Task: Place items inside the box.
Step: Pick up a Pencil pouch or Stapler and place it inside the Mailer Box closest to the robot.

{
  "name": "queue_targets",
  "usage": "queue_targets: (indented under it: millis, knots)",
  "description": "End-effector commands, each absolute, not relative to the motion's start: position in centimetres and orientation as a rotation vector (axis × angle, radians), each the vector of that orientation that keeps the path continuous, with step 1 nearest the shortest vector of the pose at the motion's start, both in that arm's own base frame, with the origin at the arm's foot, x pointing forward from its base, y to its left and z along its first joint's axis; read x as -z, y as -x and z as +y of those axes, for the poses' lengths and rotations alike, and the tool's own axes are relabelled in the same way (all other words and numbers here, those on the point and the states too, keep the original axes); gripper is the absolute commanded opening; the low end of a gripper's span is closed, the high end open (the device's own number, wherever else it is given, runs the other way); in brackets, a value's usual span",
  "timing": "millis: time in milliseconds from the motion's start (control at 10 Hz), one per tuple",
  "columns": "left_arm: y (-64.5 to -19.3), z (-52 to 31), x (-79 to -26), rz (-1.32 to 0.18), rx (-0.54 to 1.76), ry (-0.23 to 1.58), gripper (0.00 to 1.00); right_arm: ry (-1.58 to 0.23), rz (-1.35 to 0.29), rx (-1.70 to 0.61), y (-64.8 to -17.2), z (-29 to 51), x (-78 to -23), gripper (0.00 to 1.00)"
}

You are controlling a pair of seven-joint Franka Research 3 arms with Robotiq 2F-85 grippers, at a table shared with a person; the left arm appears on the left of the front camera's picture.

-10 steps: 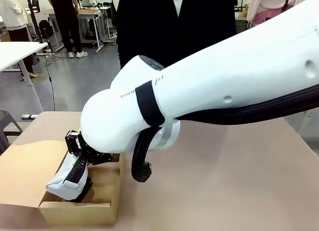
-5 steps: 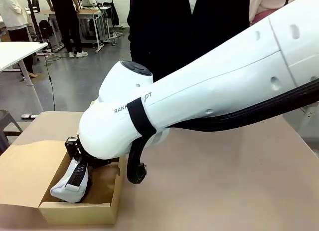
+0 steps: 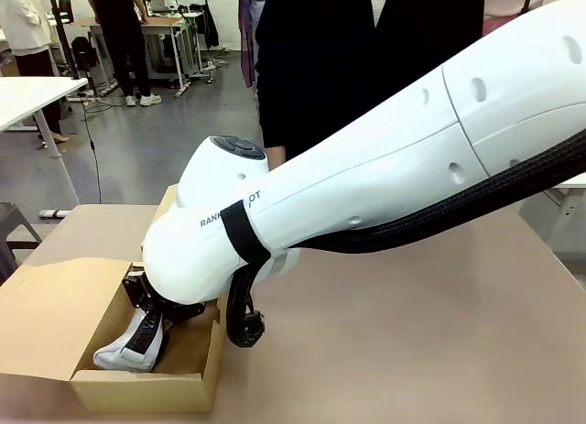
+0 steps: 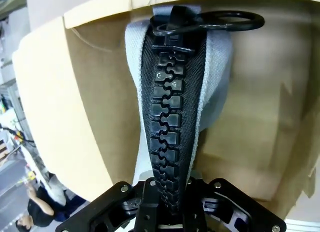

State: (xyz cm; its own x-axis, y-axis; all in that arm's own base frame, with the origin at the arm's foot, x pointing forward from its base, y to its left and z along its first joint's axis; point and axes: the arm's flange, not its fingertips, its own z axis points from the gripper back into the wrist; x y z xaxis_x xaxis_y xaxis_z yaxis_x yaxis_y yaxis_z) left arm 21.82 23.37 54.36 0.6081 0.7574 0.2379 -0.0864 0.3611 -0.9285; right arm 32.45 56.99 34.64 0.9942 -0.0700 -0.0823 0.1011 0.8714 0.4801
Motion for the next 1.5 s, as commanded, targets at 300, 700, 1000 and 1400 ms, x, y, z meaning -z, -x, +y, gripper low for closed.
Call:
queue_targets:
  millis: [300,700,1000,1400]
  knots:
    - [-21.8,23.3,-54.5,-0.769,-0.599,1.084,1.0,-0.471,0.024,0.115,-32.7,58.0,-34.8,0.06]
    - [-21.8,23.3,-54.5,-0.769,-0.599,1.084,1.0,-0.484,0.029,0.099,-32.8,57.9,-34.4,0.63]
    - [-21.8,23.3,-54.5,-0.769,-0.599,1.084,1.0,-0.507,0.034,0.103,-32.8,57.7,-34.4,1.0]
    - [-21.8,23.3,-54.5,-0.769,-0.599,1.084,1.0,-0.57,0.051,0.106,-32.7,56.6,-34.8,1.0]
